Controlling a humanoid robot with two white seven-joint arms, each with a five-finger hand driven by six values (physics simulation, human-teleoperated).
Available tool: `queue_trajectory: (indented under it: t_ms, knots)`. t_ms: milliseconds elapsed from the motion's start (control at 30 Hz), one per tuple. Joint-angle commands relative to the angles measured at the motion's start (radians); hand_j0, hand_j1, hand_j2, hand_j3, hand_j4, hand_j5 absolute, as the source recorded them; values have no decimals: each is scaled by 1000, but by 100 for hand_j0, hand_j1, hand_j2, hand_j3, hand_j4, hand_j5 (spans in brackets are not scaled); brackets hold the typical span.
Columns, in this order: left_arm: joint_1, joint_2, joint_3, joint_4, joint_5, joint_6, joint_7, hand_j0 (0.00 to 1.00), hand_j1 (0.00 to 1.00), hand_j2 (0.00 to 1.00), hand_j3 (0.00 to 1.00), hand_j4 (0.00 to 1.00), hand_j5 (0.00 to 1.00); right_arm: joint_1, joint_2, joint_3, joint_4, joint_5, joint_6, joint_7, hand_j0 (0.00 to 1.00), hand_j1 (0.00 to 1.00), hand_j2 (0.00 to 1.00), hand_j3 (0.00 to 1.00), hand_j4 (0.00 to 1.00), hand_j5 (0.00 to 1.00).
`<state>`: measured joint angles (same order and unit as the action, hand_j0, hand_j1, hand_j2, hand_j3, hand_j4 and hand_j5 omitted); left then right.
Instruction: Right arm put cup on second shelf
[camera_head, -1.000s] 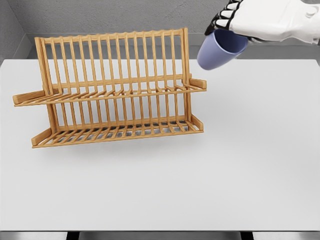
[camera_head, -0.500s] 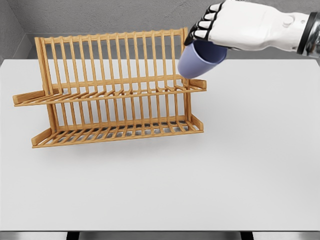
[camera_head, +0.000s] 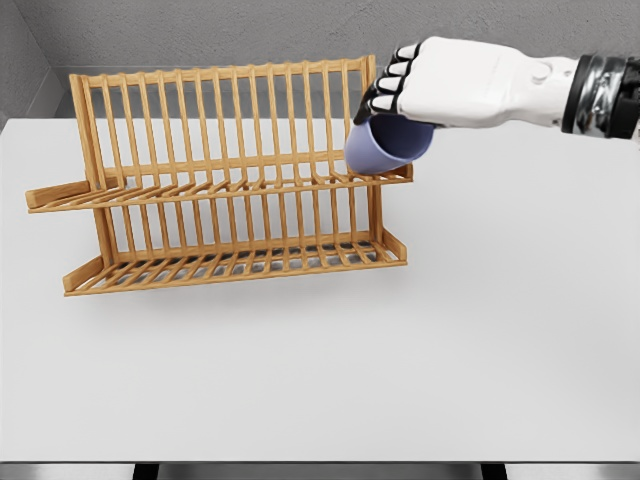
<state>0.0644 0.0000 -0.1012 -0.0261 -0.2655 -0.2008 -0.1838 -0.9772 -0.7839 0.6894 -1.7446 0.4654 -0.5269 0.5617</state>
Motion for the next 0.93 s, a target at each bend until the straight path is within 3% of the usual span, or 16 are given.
queue_trajectory:
  t_ms: [0, 133, 167, 400, 433, 500, 533, 633, 667, 700, 800, 900]
  knots:
    - [0, 0, 0, 0, 0, 0, 0, 100, 100, 100, 100, 100, 100, 0, 0, 24, 0, -4, 2, 12, 66, 66, 66, 66, 66, 66]
    - [0, 0, 0, 0, 0, 0, 0, 100, 100, 100, 100, 100, 100, -2, 6, 35, 2, -4, 15, 12, 70, 70, 70, 70, 70, 70]
    - [0, 0, 0, 0, 0, 0, 0, 100, 100, 100, 100, 100, 100, 0, 6, 35, 2, -4, 15, 12, 100, 100, 100, 100, 100, 100]
    - [0, 0, 0, 0, 0, 0, 0, 100, 100, 100, 100, 100, 100, -2, 5, 35, -1, -4, 13, 12, 100, 100, 100, 100, 100, 100]
    - [0, 0, 0, 0, 0, 0, 0, 100, 100, 100, 100, 100, 100, -6, -3, -5, -3, -2, 13, 12, 100, 100, 100, 100, 100, 100]
    - [0, 0, 0, 0, 0, 0, 0, 100, 100, 100, 100, 100, 100, 11, -14, -232, -6, -4, -4, 27, 100, 100, 100, 100, 100, 100]
    - [0, 0, 0, 0, 0, 0, 0, 100, 100, 100, 100, 100, 100, 35, -12, -304, -3, -2, -4, 49, 100, 100, 100, 100, 100, 100]
    - [0, 0, 0, 0, 0, 0, 0, 100, 100, 100, 100, 100, 100, 236, 24, -551, -4, -1, -22, 49, 100, 100, 100, 100, 100, 100]
    - [0, 0, 0, 0, 0, 0, 0, 100, 100, 100, 100, 100, 100, 270, 90, -571, -4, -1, -45, 49, 100, 100, 100, 100, 100, 100]
    - [0, 0, 0, 0, 0, 0, 0, 100, 100, 100, 100, 100, 100, 308, 115, -594, -4, -1, -59, 49, 100, 100, 100, 100, 100, 100]
    - [0, 0, 0, 0, 0, 0, 0, 100, 100, 100, 100, 100, 100, 448, 130, -597, -7, 1, -84, 49, 100, 100, 100, 100, 100, 100]
    - [-5, 0, -2, 0, 0, 0, 0, 100, 100, 100, 100, 100, 100, 472, 132, -596, -6, 1, -84, 49, 100, 100, 100, 100, 100, 100]
